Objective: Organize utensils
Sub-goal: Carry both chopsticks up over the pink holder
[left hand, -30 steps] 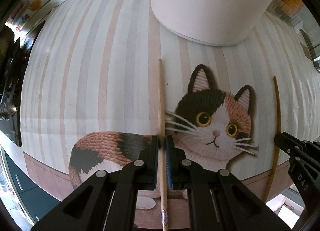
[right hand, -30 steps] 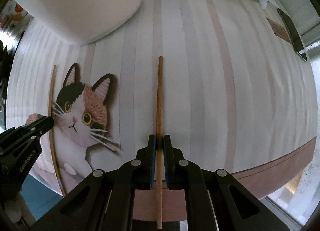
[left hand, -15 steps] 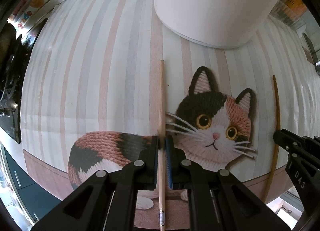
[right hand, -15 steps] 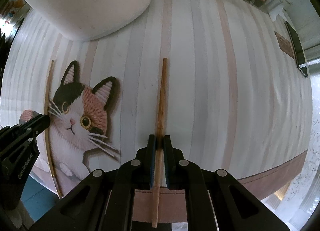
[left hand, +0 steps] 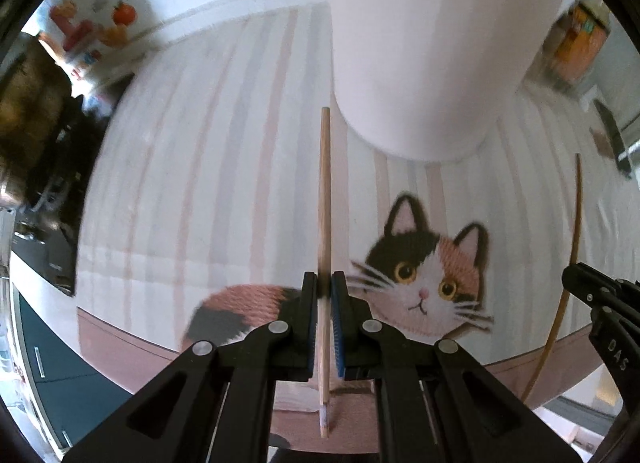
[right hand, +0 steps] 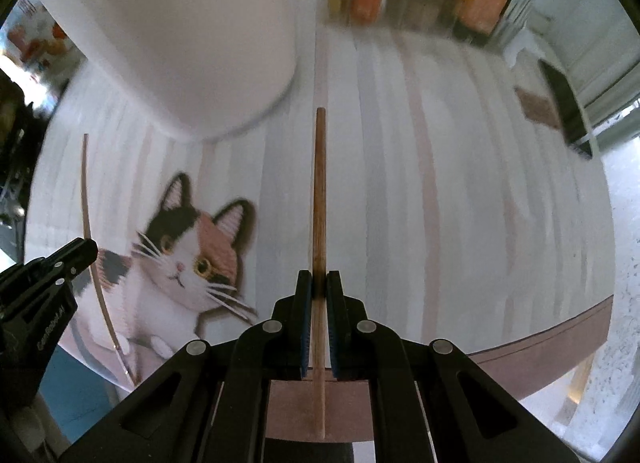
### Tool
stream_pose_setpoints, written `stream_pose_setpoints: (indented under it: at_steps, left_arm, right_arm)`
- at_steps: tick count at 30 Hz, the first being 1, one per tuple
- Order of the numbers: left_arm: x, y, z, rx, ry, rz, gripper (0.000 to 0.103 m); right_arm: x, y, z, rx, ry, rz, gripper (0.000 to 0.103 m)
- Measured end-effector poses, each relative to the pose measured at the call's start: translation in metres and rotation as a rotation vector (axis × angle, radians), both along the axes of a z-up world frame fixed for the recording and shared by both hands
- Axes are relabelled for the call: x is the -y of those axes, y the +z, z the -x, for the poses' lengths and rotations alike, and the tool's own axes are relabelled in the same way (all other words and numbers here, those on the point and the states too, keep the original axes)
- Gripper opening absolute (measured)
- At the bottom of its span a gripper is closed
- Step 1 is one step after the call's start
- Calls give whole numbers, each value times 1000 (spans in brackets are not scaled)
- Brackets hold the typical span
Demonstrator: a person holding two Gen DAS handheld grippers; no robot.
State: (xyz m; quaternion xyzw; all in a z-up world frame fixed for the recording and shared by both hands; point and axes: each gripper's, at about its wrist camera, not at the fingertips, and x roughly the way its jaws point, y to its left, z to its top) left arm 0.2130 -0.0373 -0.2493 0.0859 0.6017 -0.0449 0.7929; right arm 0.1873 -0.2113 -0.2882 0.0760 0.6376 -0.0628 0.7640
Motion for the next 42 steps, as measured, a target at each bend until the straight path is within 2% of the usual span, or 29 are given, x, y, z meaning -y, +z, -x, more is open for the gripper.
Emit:
stream_pose_setpoints:
  at_steps: [7, 14, 21, 27, 30, 33, 36, 39, 42]
  left_arm:
    - [-6, 57, -2, 146, 22, 32, 4]
    - [-10, 124, -10, 282, 39, 104, 4]
    - [-24, 203, -22, 410, 57, 203, 4]
    - [-35, 269, -31, 482, 55, 315, 4]
    - [-32, 292, -42, 509, 39, 360, 4]
    - [-27, 307, -57, 525, 29, 383, 4]
    - [-16, 311, -84, 524, 17, 392, 4]
    - [-6, 299, -109, 492, 12, 378, 4]
    - [3, 272, -137, 421, 21, 361, 4]
  right_arm:
    - [5, 58, -1, 149, -41, -23, 7]
    - [7, 115, -14, 319, -61, -53, 7]
    - [8, 181, -28, 443, -53, -81, 7]
    - [12, 249, -47, 549, -40, -145, 7]
    - [13, 278, -58, 605, -30, -154, 7]
    - [14, 303, -77, 657, -20, -160, 7]
    - [13, 314, -100, 681, -12, -156, 7]
    - [11, 310, -129, 667, -5, -158, 7]
    - [13, 295, -155, 629, -5, -180, 7]
